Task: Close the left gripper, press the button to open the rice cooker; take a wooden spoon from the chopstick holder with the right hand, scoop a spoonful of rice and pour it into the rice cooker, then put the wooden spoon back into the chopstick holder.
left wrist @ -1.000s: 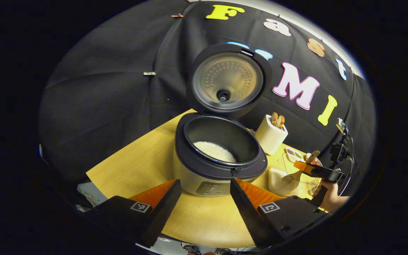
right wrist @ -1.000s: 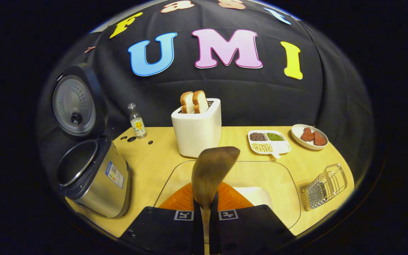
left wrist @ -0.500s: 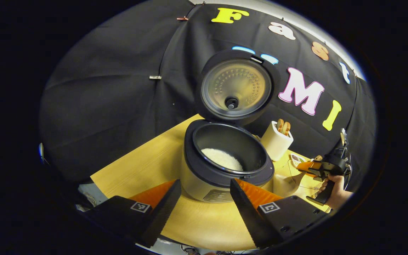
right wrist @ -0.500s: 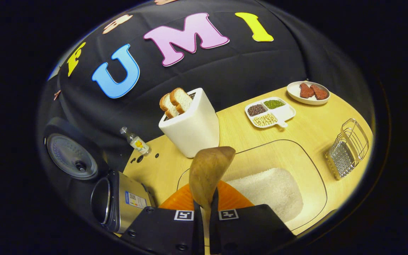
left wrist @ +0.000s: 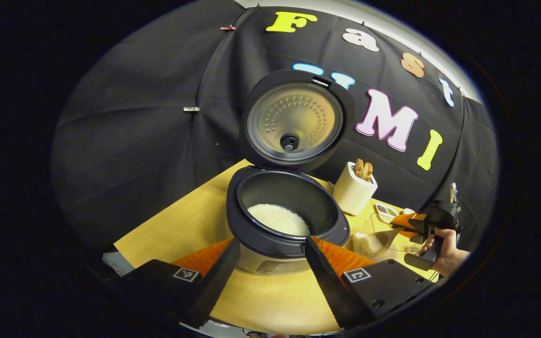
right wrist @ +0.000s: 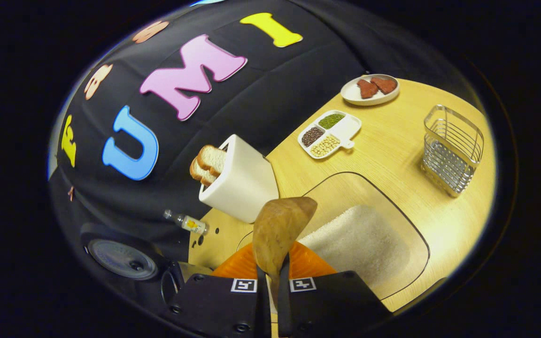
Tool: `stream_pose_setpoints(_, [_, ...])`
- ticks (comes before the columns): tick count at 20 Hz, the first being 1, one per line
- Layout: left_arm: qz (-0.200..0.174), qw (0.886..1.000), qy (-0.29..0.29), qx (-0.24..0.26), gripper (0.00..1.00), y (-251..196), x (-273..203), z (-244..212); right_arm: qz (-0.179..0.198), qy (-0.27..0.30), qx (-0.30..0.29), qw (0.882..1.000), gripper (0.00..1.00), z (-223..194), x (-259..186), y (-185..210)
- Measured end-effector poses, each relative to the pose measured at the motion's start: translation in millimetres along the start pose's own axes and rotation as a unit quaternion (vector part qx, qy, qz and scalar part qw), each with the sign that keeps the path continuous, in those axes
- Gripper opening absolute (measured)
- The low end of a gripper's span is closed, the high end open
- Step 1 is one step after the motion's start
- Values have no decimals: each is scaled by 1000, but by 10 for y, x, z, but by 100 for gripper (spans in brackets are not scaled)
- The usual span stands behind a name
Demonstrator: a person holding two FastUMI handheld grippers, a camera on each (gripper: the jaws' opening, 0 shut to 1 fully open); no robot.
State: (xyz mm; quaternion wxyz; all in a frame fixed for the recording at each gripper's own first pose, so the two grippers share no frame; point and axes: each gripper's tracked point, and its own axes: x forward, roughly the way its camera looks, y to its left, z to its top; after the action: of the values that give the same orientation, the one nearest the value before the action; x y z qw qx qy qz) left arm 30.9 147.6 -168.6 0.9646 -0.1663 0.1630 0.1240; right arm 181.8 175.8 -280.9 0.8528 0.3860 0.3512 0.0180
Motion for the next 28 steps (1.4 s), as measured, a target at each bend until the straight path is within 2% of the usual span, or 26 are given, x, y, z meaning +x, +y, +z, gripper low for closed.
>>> stream_pose_setpoints(2, [-2,1000,-7,5,96,-11,-41,53,2,-1,37,999,11,76,-72,-47])
stream_pose_setpoints(3, [-1,1000,-12,10,96,-6,-64,86,1,-7,56,998,15,155,-96,-88])
stream_pose_setpoints(4, [0,1000,-16,14,96,4,-97,113,-1,-16,76,997,10,241,-132,-129])
stream_pose_setpoints(7, [-9,999,-25,21,96,-25,-185,184,-1,-38,125,991,11,448,-288,-212])
stream_pose_setpoints(12, [-21,999,-34,26,95,-66,-317,220,17,-49,164,985,10,619,-516,-126])
stream_pose_setpoints(19, [-27,997,-56,35,96,-119,-530,341,79,-33,197,977,10,566,-715,519])
stream_pose_setpoints(25, [-25,997,-74,20,95,-62,-682,412,124,26,203,971,11,125,-752,1221])
stream_pose_setpoints(28, [-13,996,-84,14,95,11,-732,485,135,57,205,968,10,-112,-744,1483])
